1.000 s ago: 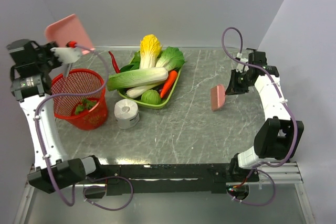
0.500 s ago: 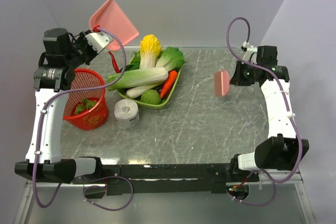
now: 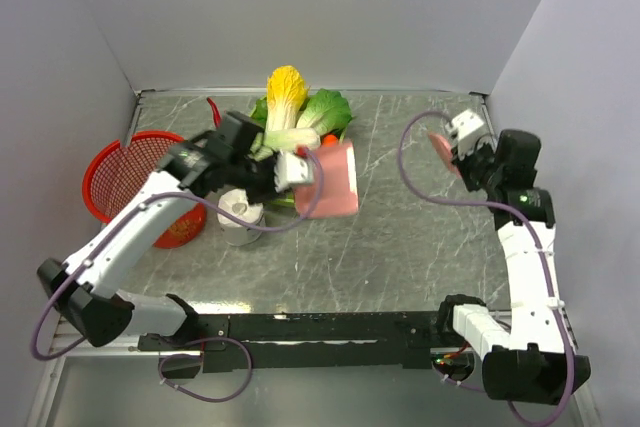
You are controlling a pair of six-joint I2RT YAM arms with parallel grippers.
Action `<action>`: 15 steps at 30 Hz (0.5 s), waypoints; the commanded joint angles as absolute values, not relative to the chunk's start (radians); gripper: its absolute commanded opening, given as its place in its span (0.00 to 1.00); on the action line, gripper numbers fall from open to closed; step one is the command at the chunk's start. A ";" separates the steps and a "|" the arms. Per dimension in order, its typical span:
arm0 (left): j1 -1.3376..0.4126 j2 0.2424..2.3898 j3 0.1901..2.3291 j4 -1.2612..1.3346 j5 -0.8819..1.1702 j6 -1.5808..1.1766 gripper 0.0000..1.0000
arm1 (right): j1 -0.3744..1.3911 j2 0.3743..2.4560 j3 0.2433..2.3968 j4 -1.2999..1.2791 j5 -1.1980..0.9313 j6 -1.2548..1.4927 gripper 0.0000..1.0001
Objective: Sweep away the paper scraps from the table
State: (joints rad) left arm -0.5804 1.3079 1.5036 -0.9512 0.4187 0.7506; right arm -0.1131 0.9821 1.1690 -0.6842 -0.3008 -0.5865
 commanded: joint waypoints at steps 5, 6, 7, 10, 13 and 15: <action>-0.721 1.348 1.241 -1.028 0.450 0.784 0.04 | -0.103 0.769 0.775 -0.503 -0.215 -1.064 0.00; -0.741 1.351 1.220 -1.000 0.446 0.781 0.05 | -0.101 0.750 0.743 -0.499 -0.215 -1.100 0.00; -0.747 1.359 1.179 -0.985 0.445 0.773 0.06 | -0.101 0.720 0.691 -0.499 -0.222 -1.115 0.00; -0.765 1.391 1.112 -0.922 0.433 0.724 0.10 | -0.094 0.661 0.614 -0.528 -0.239 -1.158 0.00; -0.782 1.437 1.083 -0.901 0.410 0.704 0.15 | -0.077 0.612 0.563 -0.555 -0.241 -1.183 0.01; -0.795 1.472 1.074 -0.884 0.370 0.681 0.20 | -0.069 0.594 0.549 -0.589 -0.244 -1.192 0.02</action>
State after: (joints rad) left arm -0.7753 1.4261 1.0866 -0.9592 0.4084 0.7311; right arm -0.0879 0.6502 0.5701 -0.5930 -0.2260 -1.1099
